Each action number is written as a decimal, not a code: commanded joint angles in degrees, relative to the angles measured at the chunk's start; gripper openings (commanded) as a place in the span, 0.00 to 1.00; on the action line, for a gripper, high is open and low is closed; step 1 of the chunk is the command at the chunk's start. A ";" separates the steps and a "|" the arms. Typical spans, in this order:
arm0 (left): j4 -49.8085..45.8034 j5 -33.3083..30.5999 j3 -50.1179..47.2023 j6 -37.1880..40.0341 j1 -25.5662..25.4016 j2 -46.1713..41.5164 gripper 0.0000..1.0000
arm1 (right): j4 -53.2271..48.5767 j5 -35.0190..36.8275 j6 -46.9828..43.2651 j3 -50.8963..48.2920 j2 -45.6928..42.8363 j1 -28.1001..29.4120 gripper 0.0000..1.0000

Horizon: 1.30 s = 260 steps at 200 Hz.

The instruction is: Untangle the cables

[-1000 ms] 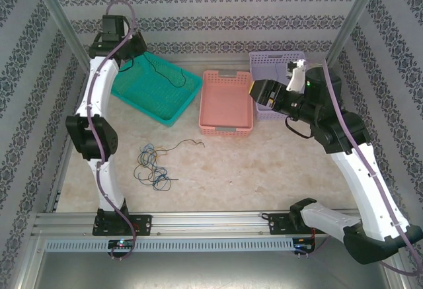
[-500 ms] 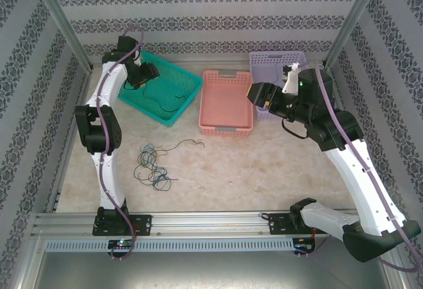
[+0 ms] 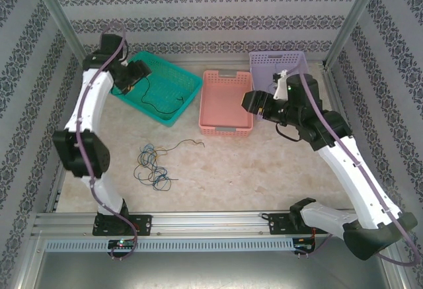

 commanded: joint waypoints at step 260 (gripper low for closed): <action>11.80 -9.35 -55.71 -7.60 -30.08 -12.21 0.00 | 10.11 9.17 10.65 -23.37 5.29 22.68 0.63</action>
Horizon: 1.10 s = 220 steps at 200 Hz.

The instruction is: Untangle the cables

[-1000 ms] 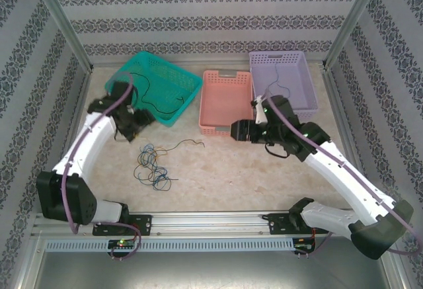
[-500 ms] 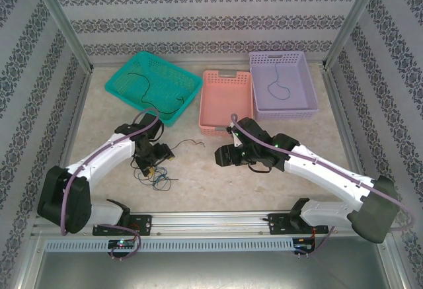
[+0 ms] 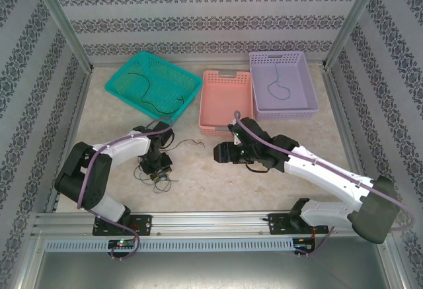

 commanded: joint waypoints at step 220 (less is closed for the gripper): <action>0.40 5.86 32.31 39.50 -19.83 -25.39 0.00 | 28.74 -1.18 60.02 -13.61 -2.50 -7.64 0.81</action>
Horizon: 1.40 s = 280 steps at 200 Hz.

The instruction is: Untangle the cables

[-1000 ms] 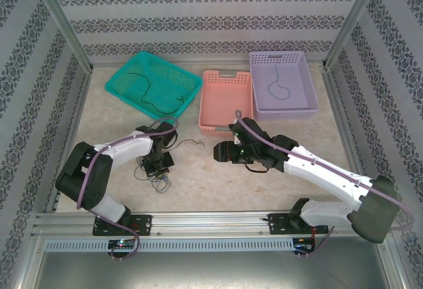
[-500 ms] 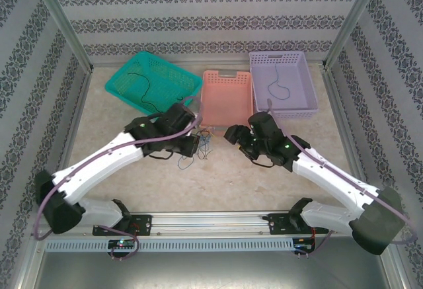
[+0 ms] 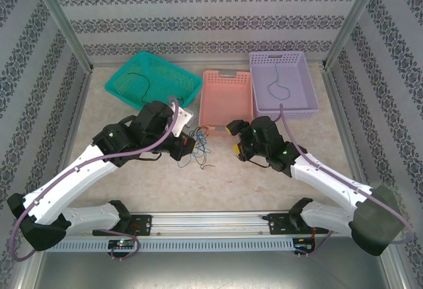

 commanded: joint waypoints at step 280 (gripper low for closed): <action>3.03 -1.73 11.07 -0.79 0.43 -0.79 0.00 | 9.37 -1.15 -20.29 3.73 8.34 5.94 0.69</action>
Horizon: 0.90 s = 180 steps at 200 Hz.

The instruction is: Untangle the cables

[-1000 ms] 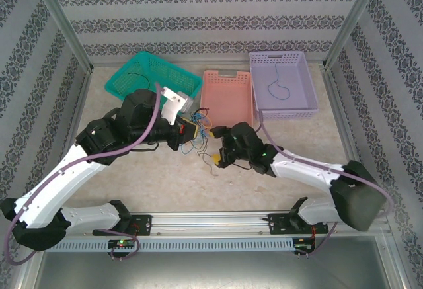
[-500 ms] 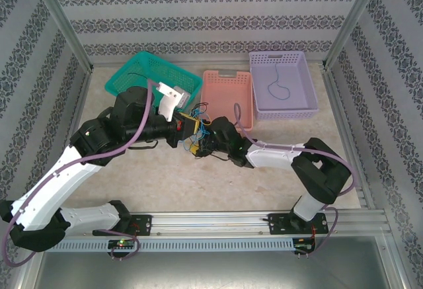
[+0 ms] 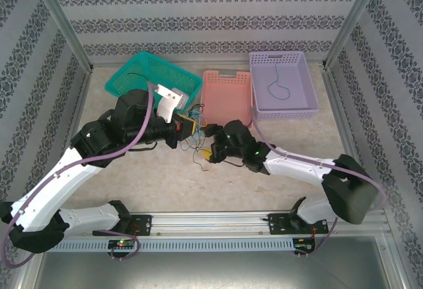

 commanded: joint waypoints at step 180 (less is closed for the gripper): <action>-2.86 5.02 5.63 0.09 2.34 1.89 0.00 | 14.52 10.44 -99.67 0.92 5.15 5.83 0.61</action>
